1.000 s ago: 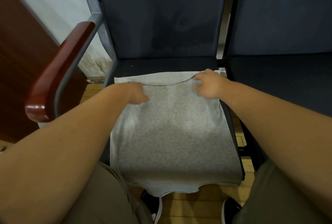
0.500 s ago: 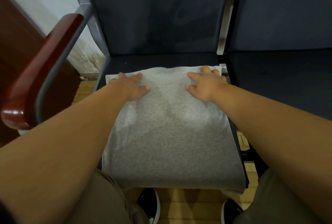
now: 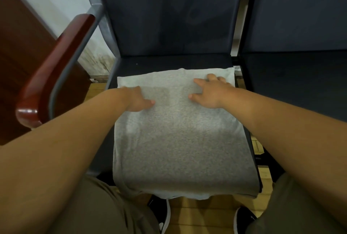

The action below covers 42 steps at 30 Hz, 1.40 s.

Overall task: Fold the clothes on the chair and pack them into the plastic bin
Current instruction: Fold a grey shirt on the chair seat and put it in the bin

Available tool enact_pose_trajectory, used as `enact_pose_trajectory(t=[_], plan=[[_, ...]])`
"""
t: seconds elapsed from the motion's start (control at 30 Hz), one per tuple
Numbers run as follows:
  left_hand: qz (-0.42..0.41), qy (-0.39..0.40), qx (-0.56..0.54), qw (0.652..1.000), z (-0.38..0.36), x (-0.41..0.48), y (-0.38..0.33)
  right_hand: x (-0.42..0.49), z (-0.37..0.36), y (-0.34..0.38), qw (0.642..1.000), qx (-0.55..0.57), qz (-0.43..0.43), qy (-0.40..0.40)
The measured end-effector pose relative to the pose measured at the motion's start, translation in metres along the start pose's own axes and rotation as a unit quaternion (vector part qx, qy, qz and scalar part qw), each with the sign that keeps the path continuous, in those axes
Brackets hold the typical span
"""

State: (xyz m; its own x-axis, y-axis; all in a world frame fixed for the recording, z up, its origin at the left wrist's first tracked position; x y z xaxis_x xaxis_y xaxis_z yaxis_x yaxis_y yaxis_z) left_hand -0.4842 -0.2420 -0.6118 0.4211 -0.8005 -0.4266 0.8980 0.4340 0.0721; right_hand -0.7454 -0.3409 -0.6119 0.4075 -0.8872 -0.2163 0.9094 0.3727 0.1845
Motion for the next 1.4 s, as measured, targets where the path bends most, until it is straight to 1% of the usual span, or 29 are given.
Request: enact_pose_trajectory(t=[0.07, 0.17, 0.43, 0.63, 0.77, 0.87, 0.97, 1.03, 1.1, 1.13, 1.17, 1.23, 1.33, 1.4], plan=[[-0.006, -0.001, 0.015, 1.0, -0.008, 0.002, 0.009, 0.001, -0.005, 0.001, 1.0, -0.011, 0.0, 0.001], [-0.003, -0.007, -0.002, 1.0, -0.013, 0.012, 0.019, 0.005, -0.008, 0.001, 1.0, -0.014, -0.001, -0.009], [-0.012, -0.046, -0.005, 0.999, 0.002, 0.04, 0.018, 0.035, -0.007, -0.011, 0.999, -0.01, -0.023, -0.041], [-0.015, -0.056, -0.022, 0.998, 0.008, 0.054, 0.022, 0.048, -0.004, -0.011, 0.997, -0.008, -0.03, -0.066], [-0.014, -0.054, -0.032, 0.998, 0.009, 0.048, 0.024, 0.046, -0.001, -0.009, 0.997, -0.003, -0.03, -0.07], [0.014, -0.077, -0.04, 0.996, 0.018, 0.037, 0.035, 0.039, 0.002, -0.004, 0.997, 0.002, -0.029, -0.073], [0.034, -0.1, -0.045, 0.993, 0.033, 0.003, 0.04, 0.026, 0.005, 0.012, 0.997, 0.012, -0.015, -0.073], [0.068, -0.038, -0.052, 0.996, 0.021, -0.025, 0.046, 0.016, 0.005, 0.028, 0.997, 0.015, 0.0, -0.072], [0.135, 0.06, -0.113, 0.983, -0.008, -0.051, 0.063, 0.004, 0.002, 0.049, 0.997, 0.013, 0.022, -0.067], [0.156, 0.097, -0.13, 0.974, -0.022, -0.063, 0.07, -0.002, 0.0, 0.06, 0.997, 0.012, 0.037, -0.065], [0.165, 0.116, -0.133, 0.97, -0.03, -0.074, 0.075, -0.01, -0.001, 0.073, 0.996, 0.009, 0.055, -0.066], [0.165, 0.108, -0.145, 0.97, -0.036, -0.088, 0.079, -0.025, -0.005, 0.096, 0.994, 0.003, 0.091, -0.064], [0.152, 0.098, -0.171, 0.969, -0.041, -0.1, 0.076, -0.046, -0.016, 0.122, 0.991, 0.002, 0.132, -0.028], [0.158, 0.099, -0.209, 0.96, -0.045, -0.103, 0.076, -0.056, -0.024, 0.13, 0.989, -0.002, 0.149, -0.011]])
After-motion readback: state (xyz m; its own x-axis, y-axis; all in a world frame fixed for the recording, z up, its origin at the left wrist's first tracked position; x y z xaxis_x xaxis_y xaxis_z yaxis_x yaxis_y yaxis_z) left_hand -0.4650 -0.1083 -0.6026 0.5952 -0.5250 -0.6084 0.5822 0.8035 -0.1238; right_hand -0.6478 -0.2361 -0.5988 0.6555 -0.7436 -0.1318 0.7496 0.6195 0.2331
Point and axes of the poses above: each hand's wrist, its own x-axis towards the middle knuckle, its own z-axis out of the back of the hand, y = z × x, the point moved 8 cm from there along x, towards the middle knuckle, and after that the axes turned 14 degrees about -y, right-handed, at the moved point
